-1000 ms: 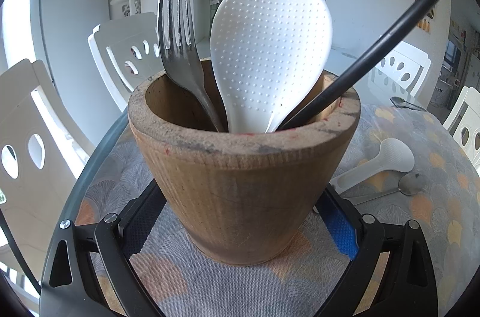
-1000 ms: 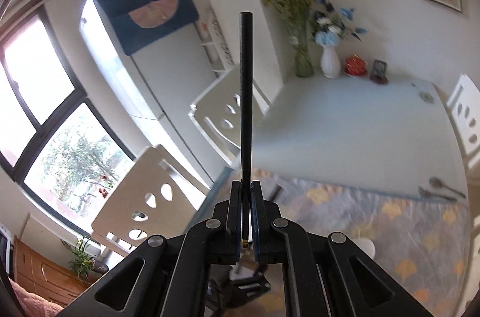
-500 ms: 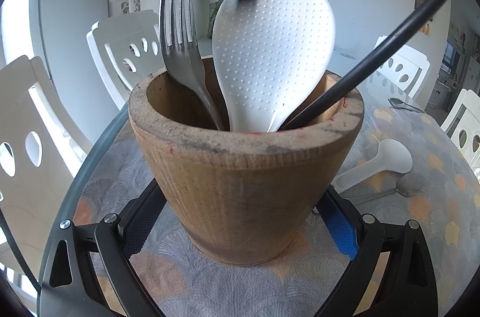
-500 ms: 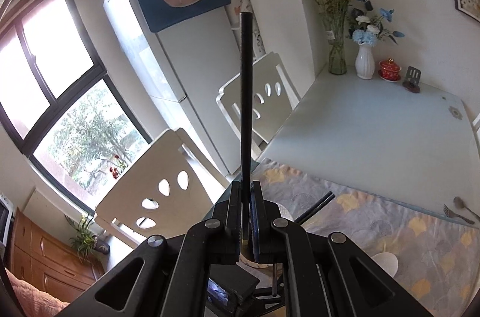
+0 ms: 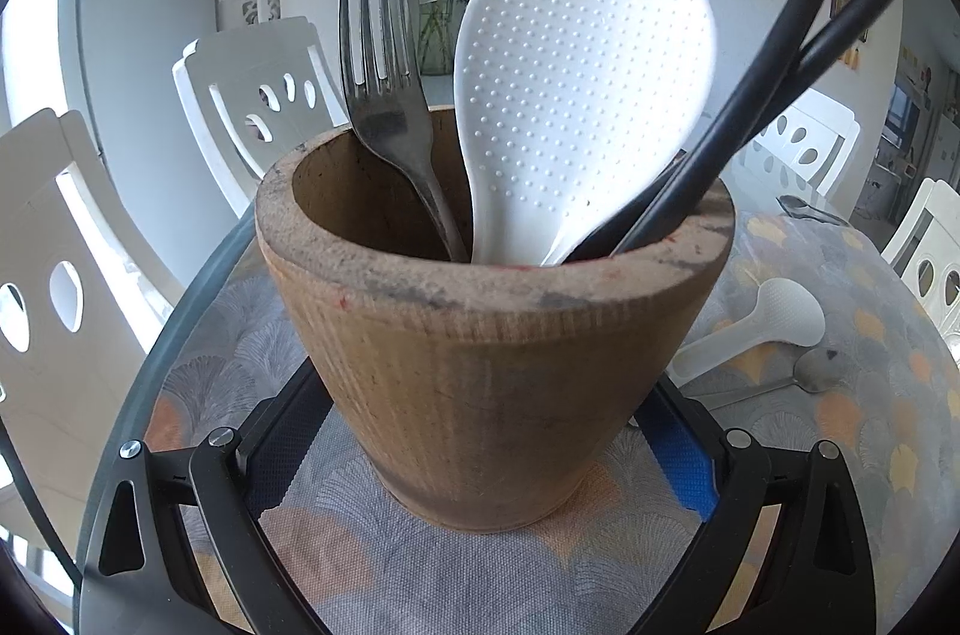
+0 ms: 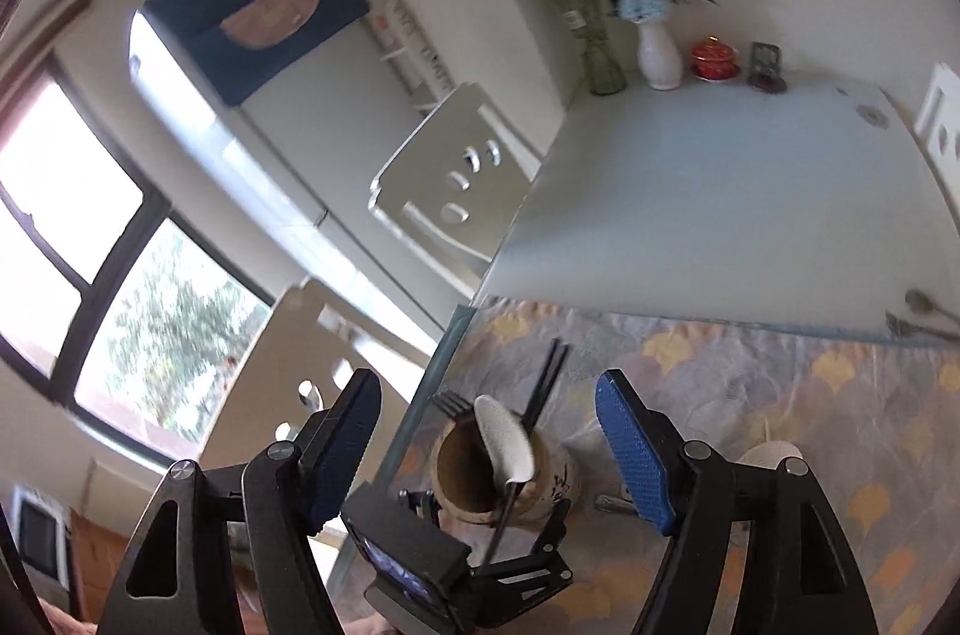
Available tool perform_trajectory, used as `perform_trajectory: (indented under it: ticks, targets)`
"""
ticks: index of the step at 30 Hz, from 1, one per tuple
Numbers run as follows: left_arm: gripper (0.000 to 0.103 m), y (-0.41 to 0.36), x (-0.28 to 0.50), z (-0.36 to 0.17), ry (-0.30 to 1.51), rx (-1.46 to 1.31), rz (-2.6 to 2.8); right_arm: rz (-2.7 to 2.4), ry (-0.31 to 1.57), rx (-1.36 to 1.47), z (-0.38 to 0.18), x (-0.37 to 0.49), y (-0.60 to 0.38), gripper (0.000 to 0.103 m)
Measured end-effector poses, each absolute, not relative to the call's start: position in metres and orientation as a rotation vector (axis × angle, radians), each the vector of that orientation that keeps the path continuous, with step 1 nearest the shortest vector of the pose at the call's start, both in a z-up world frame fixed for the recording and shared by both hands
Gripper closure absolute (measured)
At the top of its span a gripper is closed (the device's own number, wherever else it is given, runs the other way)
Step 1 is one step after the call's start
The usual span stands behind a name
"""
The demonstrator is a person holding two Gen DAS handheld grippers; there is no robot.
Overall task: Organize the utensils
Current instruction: 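Move the open right tool down to the white plastic spoon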
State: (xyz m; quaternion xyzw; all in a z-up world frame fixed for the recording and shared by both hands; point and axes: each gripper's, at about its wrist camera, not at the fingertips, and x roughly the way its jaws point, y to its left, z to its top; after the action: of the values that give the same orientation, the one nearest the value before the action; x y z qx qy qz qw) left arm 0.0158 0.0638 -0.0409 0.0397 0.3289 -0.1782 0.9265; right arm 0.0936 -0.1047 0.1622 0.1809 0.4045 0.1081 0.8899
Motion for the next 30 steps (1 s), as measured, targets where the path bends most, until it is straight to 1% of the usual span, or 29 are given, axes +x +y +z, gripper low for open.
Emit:
perform_trajectory:
  ticks: [4, 8, 11, 15, 19, 21, 23, 26, 30]
  targets:
    - [0.005, 0.064, 0.016, -0.041, 0.677, 0.081, -0.366, 0.154, 0.843, 0.477, 0.157, 0.092, -0.139, 0.031]
    - [0.005, 0.064, 0.016, -0.041, 0.678, 0.081, -0.366, 0.077, 0.870, 0.616, 0.141, 0.088, -0.175, 0.031]
    - [0.005, 0.063, 0.016, -0.041, 0.679, 0.082, -0.365, 0.028, 0.913, 0.730, 0.120, 0.085, -0.200, 0.031]
    - [0.005, 0.063, 0.017, -0.042, 0.686, 0.084, -0.365, -0.036, 0.988, 0.800, 0.097, 0.082, -0.218, 0.031]
    - [0.005, 0.063, 0.019, -0.042, 0.687, 0.083, -0.365, -0.136, 1.107, 0.860, 0.062, 0.079, -0.232, 0.031]
    - [0.005, 0.064, 0.019, -0.042, 0.688, 0.082, -0.366, -0.182, 1.173, 0.934, 0.037, 0.077, -0.241, 0.031]
    - [0.005, 0.063, 0.019, -0.042, 0.690, 0.083, -0.366, -0.215, 1.207, 1.021, 0.013, 0.076, -0.252, 0.031]
    - [0.005, 0.064, 0.021, -0.043, 0.697, 0.081, -0.367, -0.267, 1.256, 1.058, -0.013, 0.078, -0.263, 0.031]
    - [0.005, 0.063, 0.022, -0.043, 0.703, 0.083, -0.366, -0.296, 1.278, 1.082, -0.032, 0.083, -0.270, 0.031]
